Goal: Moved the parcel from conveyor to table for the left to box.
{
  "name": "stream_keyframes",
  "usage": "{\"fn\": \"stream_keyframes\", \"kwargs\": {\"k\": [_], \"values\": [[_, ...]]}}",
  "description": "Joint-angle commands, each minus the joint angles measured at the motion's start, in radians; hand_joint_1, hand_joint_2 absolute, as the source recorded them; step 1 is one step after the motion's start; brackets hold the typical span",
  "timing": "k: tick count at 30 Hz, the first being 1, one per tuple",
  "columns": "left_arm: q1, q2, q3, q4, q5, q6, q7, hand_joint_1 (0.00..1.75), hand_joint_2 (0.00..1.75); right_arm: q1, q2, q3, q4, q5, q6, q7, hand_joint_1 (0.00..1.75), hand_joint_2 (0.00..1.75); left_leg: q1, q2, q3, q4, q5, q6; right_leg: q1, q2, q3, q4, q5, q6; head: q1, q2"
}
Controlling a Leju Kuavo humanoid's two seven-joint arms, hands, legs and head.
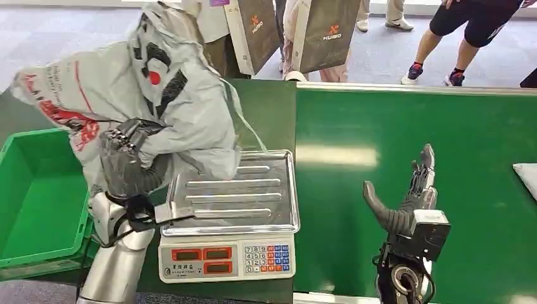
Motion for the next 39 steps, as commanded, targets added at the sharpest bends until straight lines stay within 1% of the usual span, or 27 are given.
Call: {"fn": "stream_keyframes", "kwargs": {"k": [1, 2, 5, 7, 9, 10, 11, 12, 14, 16, 17, 18, 19, 21, 22, 24, 27, 29, 33, 36, 39], "values": [[-0.167, -0.043, 0.568, 0.173, -0.12, 0.003, -0.002, 1.75, 1.75, -0.017, -0.023, 0.035, 0.063, -0.004, -0.003, -0.006, 0.0, 1.75, 0.0, 0.003, 0.0, -0.001, 0.001, 0.001, 0.001, 0.002, -0.002, 0.0, 0.002, -0.004, 0.0, 0.0], [-0.193, -0.036, 0.625, 0.207, -0.138, 0.003, -0.002, 1.75, 1.75, -0.021, -0.023, 0.037, 0.065, -0.004, -0.003, -0.006, 0.0, 1.75, 0.0, 0.005, 0.001, -0.001, 0.0, 0.001, 0.001, 0.003, -0.001, 0.0, 0.001, -0.002, 0.0, 0.0], [-0.193, -0.036, 0.625, 0.207, -0.138, 0.003, -0.002, 1.75, 1.75, -0.021, -0.023, 0.037, 0.065, -0.004, -0.003, -0.006, 0.0, 1.75, 0.0, 0.003, 0.001, -0.002, 0.001, 0.001, 0.001, 0.001, 0.0, -0.001, 0.001, -0.003, 0.0, 0.0], [-0.216, -0.021, 0.687, 0.21, -0.197, 0.003, -0.002, 1.75, 1.75, -0.024, -0.022, 0.037, 0.063, -0.004, -0.003, -0.006, 0.0, 1.75, 0.0, 0.001, 0.001, -0.002, 0.001, 0.002, 0.001, 0.0, 0.0, -0.001, 0.001, -0.002, 0.0, 0.0], [-0.26, -0.007, 0.76, 0.268, -0.258, 0.003, -0.002, 1.75, 1.75, -0.026, -0.023, 0.035, 0.063, -0.004, -0.003, -0.006, 0.0, 1.75, 0.0, 0.003, 0.0, -0.001, 0.001, 0.002, 0.001, 0.002, -0.001, -0.001, 0.001, -0.002, 0.0, 0.0], [-0.276, 0.003, 0.791, 0.286, -0.304, 0.003, 0.021, 1.75, 1.75, -0.025, -0.026, 0.036, 0.063, -0.004, -0.003, -0.006, 0.0, 1.75, 0.0, 0.002, -0.001, -0.001, 0.001, 0.001, 0.001, 0.001, -0.001, 0.0, 0.001, -0.002, 0.0, 0.0], [-0.286, 0.028, 0.795, 0.318, -0.343, 0.003, 0.088, 1.75, 1.75, -0.024, -0.029, 0.036, 0.061, -0.004, -0.004, -0.006, 0.0, 1.75, 0.0, 0.002, -0.001, -0.001, 0.001, 0.001, 0.001, 0.001, -0.001, 0.0, 0.001, -0.002, 0.0, 0.0], [-0.288, 0.046, 0.788, 0.33, -0.345, 0.003, 0.106, 1.75, 1.75, -0.022, -0.031, 0.035, 0.06, -0.004, -0.003, -0.006, 0.0, 1.75, 0.0, 0.002, 0.0, -0.002, 0.001, 0.002, 0.001, 0.001, -0.001, -0.001, 0.002, -0.003, 0.0, 0.0], [-0.276, 0.112, 0.738, 0.374, -0.406, 0.003, 0.286, 1.75, 1.75, -0.012, -0.033, 0.034, 0.049, -0.005, -0.002, -0.001, 0.0, 1.75, 0.0, 0.003, 0.0, -0.002, 0.001, 0.001, 0.001, 0.002, -0.001, 0.0, 0.001, -0.003, 0.0, 0.0], [-0.263, 0.203, 0.652, 0.495, -0.429, 0.003, 0.475, 1.75, 1.75, 0.001, -0.035, 0.029, 0.037, -0.004, -0.001, 0.004, 0.0, 1.75, 0.0, 0.002, 0.001, -0.003, 0.001, 0.0, 0.001, 0.001, 0.0, -0.001, 0.001, -0.003, 0.0, 0.0], [-0.26, 0.217, 0.633, 0.514, -0.427, 0.003, 0.501, 1.75, 1.75, 0.002, -0.035, 0.028, 0.036, -0.004, -0.001, 0.004, 0.0, 1.75, 0.0, 0.002, 0.001, -0.003, 0.002, 0.001, 0.001, 0.0, 0.0, -0.001, 0.001, -0.004, 0.0, 0.0], [-0.268, 0.247, 0.597, 0.6, -0.447, 0.003, 0.564, 1.75, 1.75, 0.006, -0.036, 0.024, 0.032, -0.003, -0.001, 0.005, 0.0, 1.75, 0.0, 0.0, 0.001, -0.003, 0.001, 0.0, 0.0, -0.001, 0.0, -0.001, 0.0, -0.003, 0.0, 0.0], [-0.264, 0.276, 0.532, 0.641, -0.475, -0.074, 0.674, 1.75, 1.75, 0.007, -0.036, 0.018, 0.029, 0.0, 0.002, 0.009, 0.0, 1.75, 0.001, 0.0, 0.001, -0.003, 0.002, 0.001, 0.001, -0.002, 0.0, -0.001, 0.001, -0.004, 0.0, 0.0], [-0.255, 0.283, 0.496, 0.656, -0.473, -0.084, 0.71, 1.75, 1.75, 0.007, -0.036, 0.014, 0.028, 0.002, 0.005, 0.011, 0.0, 1.75, 0.0, -0.002, 0.001, -0.003, 0.002, 0.001, 0.001, -0.004, 0.0, -0.001, 0.0, -0.003, 0.0, 0.0], [-0.252, 0.298, 0.44, 0.674, -0.495, -0.17, 0.792, 1.75, 1.75, 0.008, -0.033, 0.007, 0.023, 0.008, 0.012, 0.014, 0.0, 1.75, 0.001, -0.002, 0.0, -0.001, 0.001, 0.001, 0.001, -0.003, -0.001, 0.0, 0.0, -0.002, 0.0, 0.0], [-0.253, 0.302, 0.422, 0.688, -0.495, -0.194, 0.817, 1.75, 1.75, 0.011, -0.033, 0.005, 0.02, 0.01, 0.014, 0.015, 0.0, 1.75, 0.001, -0.001, -0.001, -0.001, 0.001, 0.001, 0.002, -0.002, -0.001, 0.0, 0.0, -0.002, 0.001, 0.0], [-0.253, 0.302, 0.422, 0.688, -0.495, -0.194, 0.817, 1.75, 1.75, 0.011, -0.033, 0.005, 0.02, 0.01, 0.014, 0.015, 0.0, 1.75, 0.0, -0.001, -0.001, -0.002, 0.002, 0.003, 0.001, -0.002, 0.0, -0.002, 0.001, -0.003, 0.0, 0.0], [-0.253, 0.302, 0.422, 0.688, -0.495, -0.194, 0.817, 1.75, 1.75, 0.011, -0.033, 0.005, 0.02, 0.01, 0.014, 0.015, 0.0, 1.75, 0.0, 0.0, -0.001, -0.001, 0.001, 0.001, 0.001, -0.001, -0.001, 0.0, 0.0, -0.002, 0.0, 0.0], [-0.276, 0.322, 0.368, 0.741, -0.491, -0.301, 0.848, 1.75, 1.75, 0.027, -0.03, -0.006, 0.002, 0.019, 0.013, 0.016, 0.0, 1.75, 0.001, -0.001, 0.0, -0.002, 0.002, 0.001, 0.002, -0.003, 0.0, -0.001, 0.0, -0.004, 0.0, 0.0], [-0.289, 0.319, 0.317, 0.766, -0.48, -0.373, 0.868, 1.75, 1.75, 0.033, -0.025, -0.016, -0.01, 0.029, 0.026, 0.023, 0.0, 1.75, 0.0, -0.003, -0.001, -0.001, 0.001, 0.0, 0.001, -0.004, -0.001, 0.0, 0.0, -0.002, 0.0, 0.0], [-0.289, 0.322, 0.307, 0.766, -0.48, -0.382, 0.883, 1.75, 1.75, 0.032, -0.022, -0.017, -0.009, 0.031, 0.028, 0.024, 0.0, 1.75, 0.001, -0.003, -0.002, -0.001, 0.002, 0.002, 0.001, -0.004, -0.002, 0.0, 0.0, -0.003, 0.0, 0.0]]}}
